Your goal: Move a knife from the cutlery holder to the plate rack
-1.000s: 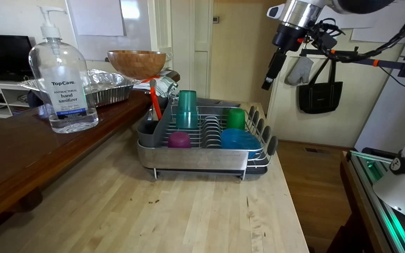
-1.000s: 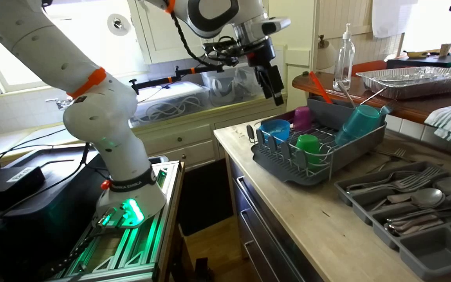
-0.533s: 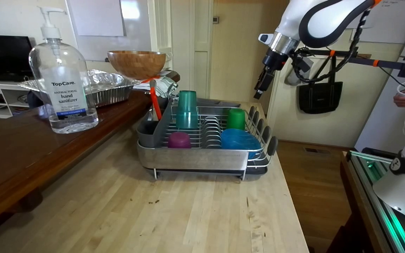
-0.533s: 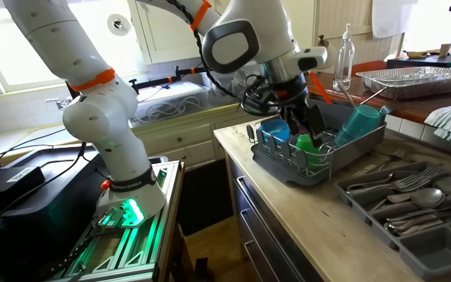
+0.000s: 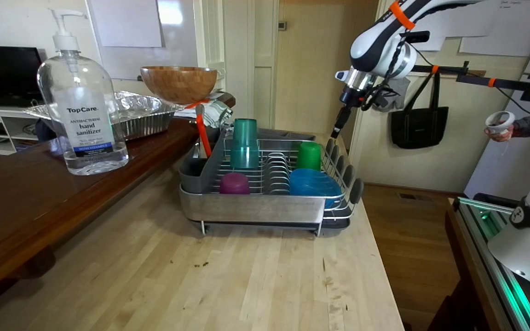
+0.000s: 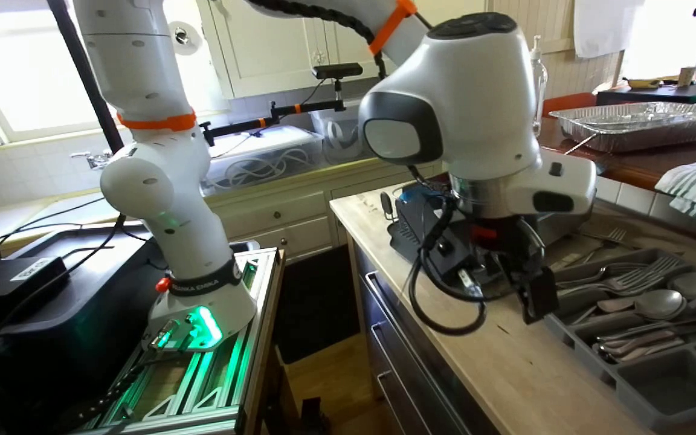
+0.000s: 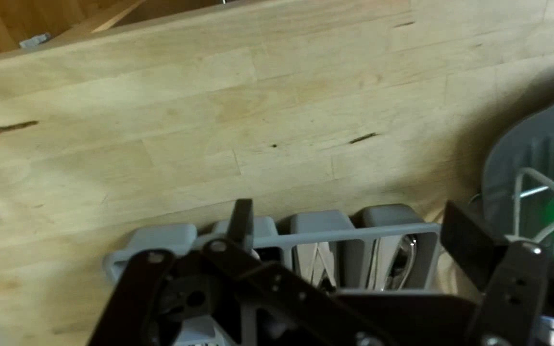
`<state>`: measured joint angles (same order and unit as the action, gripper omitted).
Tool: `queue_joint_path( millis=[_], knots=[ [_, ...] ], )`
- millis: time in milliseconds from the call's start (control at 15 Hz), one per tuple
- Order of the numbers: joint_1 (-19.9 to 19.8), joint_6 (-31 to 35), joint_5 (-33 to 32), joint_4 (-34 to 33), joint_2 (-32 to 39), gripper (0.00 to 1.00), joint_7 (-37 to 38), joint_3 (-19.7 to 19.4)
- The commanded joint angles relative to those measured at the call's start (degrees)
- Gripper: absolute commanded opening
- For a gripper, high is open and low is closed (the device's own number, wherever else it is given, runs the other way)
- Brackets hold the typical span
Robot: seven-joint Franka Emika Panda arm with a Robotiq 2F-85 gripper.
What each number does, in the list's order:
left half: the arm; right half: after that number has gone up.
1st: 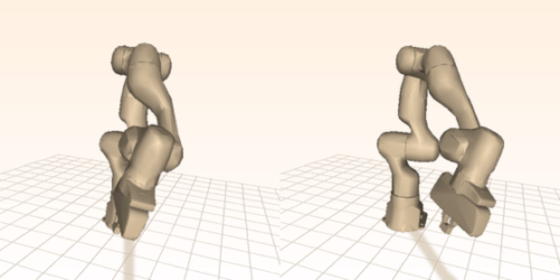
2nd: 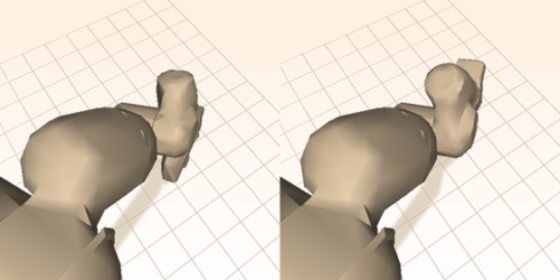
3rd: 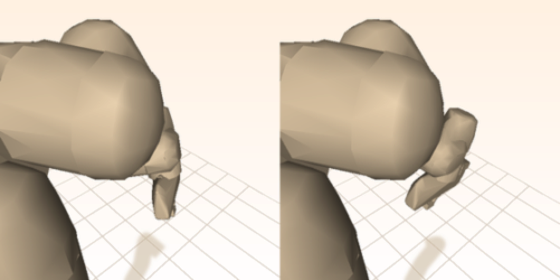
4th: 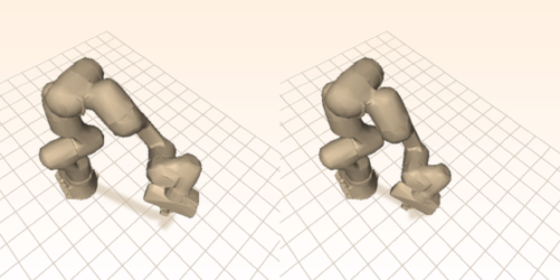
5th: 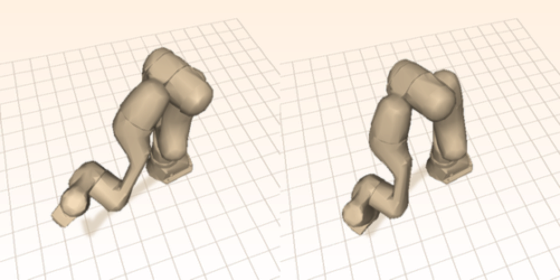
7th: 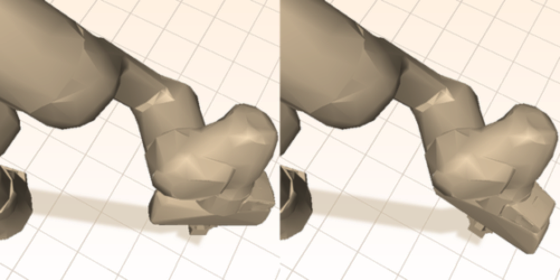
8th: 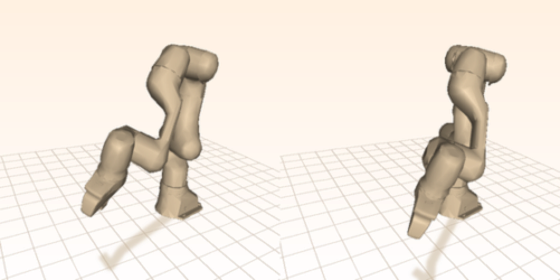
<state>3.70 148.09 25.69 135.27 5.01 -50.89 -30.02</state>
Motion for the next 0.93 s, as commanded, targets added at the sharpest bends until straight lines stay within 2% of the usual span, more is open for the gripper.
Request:
queue_joint_path(
  millis=[0, 133, 400, 600, 733, 800, 867],
  knots=[
    [-8.2, -2.0, -0.8, -2.7, 1.9, 1.00, 1.6, 7.5],
    [-8.9, -3.5, -0.4, -6.1, 5.3, 1.00, 2.1, 7.9],
    [-9.1, -3.5, -0.6, -7.1, 6.5, 1.00, 2.4, 8.1],
    [-15.1, 1.8, 5.5, -10.6, 9.1, 1.00, -1.7, 14.8],
    [-18.5, 5.7, 7.4, -14.8, 12.5, 1.00, -1.4, 18.4],
    [-16.3, 6.5, 8.7, -17.0, 14.3, 1.00, -2.1, 16.1],
    [-17.3, 6.6, 8.7, -19.2, 15.7, 1.00, -2.0, 17.1]
  ],
)
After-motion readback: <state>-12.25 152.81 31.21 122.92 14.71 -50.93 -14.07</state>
